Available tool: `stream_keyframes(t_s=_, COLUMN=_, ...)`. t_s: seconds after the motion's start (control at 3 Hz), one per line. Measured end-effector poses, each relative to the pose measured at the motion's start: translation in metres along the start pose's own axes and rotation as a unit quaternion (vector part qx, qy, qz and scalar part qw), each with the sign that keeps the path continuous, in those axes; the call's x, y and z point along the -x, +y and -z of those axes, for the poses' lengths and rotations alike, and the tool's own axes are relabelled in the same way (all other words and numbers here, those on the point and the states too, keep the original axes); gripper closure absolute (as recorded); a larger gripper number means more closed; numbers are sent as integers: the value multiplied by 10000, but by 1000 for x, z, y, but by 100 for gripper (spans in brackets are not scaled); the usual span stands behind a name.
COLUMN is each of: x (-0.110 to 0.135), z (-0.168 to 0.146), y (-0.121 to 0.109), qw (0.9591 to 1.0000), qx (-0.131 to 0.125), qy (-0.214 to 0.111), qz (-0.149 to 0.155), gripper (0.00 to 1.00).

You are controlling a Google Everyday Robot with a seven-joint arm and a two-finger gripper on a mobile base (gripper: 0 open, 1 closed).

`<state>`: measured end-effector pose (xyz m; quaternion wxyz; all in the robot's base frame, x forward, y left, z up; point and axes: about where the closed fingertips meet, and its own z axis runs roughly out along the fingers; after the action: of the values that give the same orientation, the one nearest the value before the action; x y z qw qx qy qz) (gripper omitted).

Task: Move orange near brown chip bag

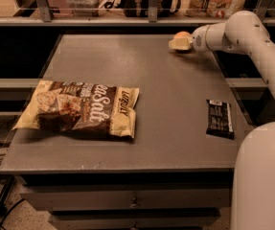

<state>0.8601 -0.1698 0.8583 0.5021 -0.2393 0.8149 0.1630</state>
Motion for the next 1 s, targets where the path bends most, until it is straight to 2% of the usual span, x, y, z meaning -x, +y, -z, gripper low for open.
stream_keyframes(t_s=0.33, x=11, z=-4, y=10, qw=9998, qx=48, qy=-27, qz=204, gripper=64)
stream_keyframes(t_s=0.67, x=30, z=3, y=34, qw=9982, qx=197, qy=-12, qz=568, gripper=87)
stream_keyframes(t_s=1.0, x=48, z=10, y=76, qw=9925, qx=759, qy=-10, qz=957, gripper=100)
